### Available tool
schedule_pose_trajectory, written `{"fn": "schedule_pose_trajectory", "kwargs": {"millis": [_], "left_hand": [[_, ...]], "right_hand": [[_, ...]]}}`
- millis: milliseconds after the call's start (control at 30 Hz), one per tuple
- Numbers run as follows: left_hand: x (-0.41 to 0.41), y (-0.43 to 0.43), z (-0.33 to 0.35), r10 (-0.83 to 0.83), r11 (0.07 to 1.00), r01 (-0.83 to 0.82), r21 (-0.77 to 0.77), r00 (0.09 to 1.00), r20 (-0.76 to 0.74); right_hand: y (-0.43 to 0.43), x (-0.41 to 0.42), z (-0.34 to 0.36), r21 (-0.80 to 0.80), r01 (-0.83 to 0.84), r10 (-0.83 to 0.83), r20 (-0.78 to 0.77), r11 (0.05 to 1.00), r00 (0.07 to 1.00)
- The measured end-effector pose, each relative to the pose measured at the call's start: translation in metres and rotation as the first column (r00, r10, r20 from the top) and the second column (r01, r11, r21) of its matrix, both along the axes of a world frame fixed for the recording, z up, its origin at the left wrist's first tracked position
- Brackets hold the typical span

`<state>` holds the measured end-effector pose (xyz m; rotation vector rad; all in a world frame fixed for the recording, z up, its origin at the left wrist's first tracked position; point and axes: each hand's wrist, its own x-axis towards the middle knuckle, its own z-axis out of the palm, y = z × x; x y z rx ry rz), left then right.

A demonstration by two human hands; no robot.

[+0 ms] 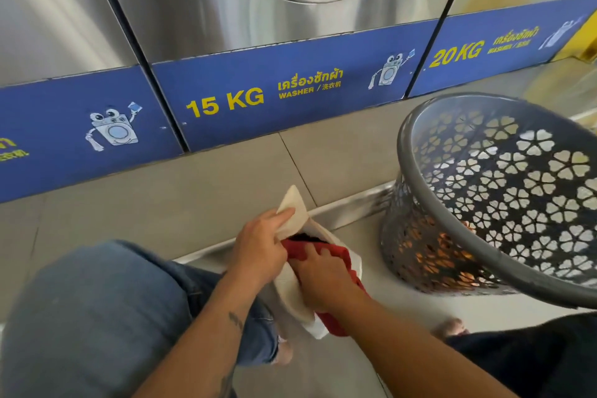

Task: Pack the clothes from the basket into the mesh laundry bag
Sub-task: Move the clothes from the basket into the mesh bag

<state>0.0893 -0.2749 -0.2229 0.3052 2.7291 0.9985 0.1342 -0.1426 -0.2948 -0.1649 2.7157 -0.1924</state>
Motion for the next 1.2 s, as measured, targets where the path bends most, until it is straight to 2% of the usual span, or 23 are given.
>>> {"fn": "schedule_pose_trajectory", "kwargs": {"millis": [67,100,167,233,300,367,400,467,533,633,733,867,900,967,1067,1200], "left_hand": [[0.0,0.001,0.0,0.008,1.0,-0.008,0.008,1.0,0.019],[-0.002,0.0,0.0,0.029,0.999,-0.03,0.018,0.999,0.026],[-0.007,0.0,0.0,0.075,0.996,-0.077,0.043,0.996,0.049],[-0.01,0.001,-0.001,0.104,0.993,-0.107,0.039,0.992,0.077],[-0.009,0.006,-0.002,0.102,0.994,-0.106,0.034,0.99,0.096],[-0.007,0.009,-0.004,0.101,0.994,-0.105,0.031,0.989,0.111],[-0.008,0.011,-0.004,0.102,0.994,-0.106,0.029,0.988,0.119],[-0.008,0.013,-0.003,0.104,0.994,-0.109,0.029,0.985,0.137],[-0.006,0.017,-0.001,0.086,0.995,-0.092,0.031,0.984,0.155],[-0.003,0.019,0.0,0.041,0.998,-0.048,0.039,0.986,0.165],[-0.005,0.016,-0.002,0.024,0.998,-0.033,0.051,0.986,0.167],[-0.011,0.013,-0.001,0.032,0.992,-0.053,0.116,0.983,0.18],[-0.012,0.012,0.001,0.044,0.989,-0.068,0.132,0.983,0.177],[-0.015,0.011,0.003,0.077,0.98,-0.106,0.166,0.982,0.173],[-0.02,0.005,0.002,0.145,0.964,-0.178,0.199,0.975,0.17],[-0.024,0.004,-0.001,0.174,0.965,-0.198,0.172,0.974,0.145]], "right_hand": [[0.008,-0.015,-0.002,-0.074,0.091,-0.081,0.127,0.993,0.989],[0.012,-0.022,0.003,-0.171,0.149,-0.118,0.175,0.974,0.977],[0.024,-0.031,0.016,-0.424,0.276,-0.213,0.191,0.862,0.958],[0.041,-0.026,0.03,-0.55,0.35,-0.293,0.193,0.758,0.936],[0.058,-0.013,0.04,-0.519,0.362,-0.326,0.162,0.774,0.931],[0.072,0.003,0.044,-0.359,0.374,-0.341,0.153,0.855,0.928],[0.075,0.009,0.042,-0.278,0.408,-0.359,0.211,0.87,0.909],[0.072,0.018,0.037,-0.238,0.487,-0.393,0.353,0.84,0.849],[0.063,0.023,0.03,-0.332,0.535,-0.401,0.393,0.777,0.827],[0.05,0.015,0.029,-0.431,0.571,-0.467,0.329,0.699,0.821],[0.037,0.003,0.046,-0.473,0.542,-0.529,0.175,0.694,0.831],[0.018,-0.015,0.052,-0.608,0.455,-0.581,-0.013,0.65,0.814],[0.015,-0.017,0.044,-0.618,0.42,-0.572,-0.06,0.665,0.818],[0.012,-0.017,0.012,-0.548,0.349,-0.46,-0.073,0.76,0.885],[0.022,-0.01,-0.026,-0.39,0.279,-0.275,0.068,0.877,0.959],[0.044,-0.018,-0.02,-0.29,0.288,-0.242,0.185,0.912,0.952]]}}
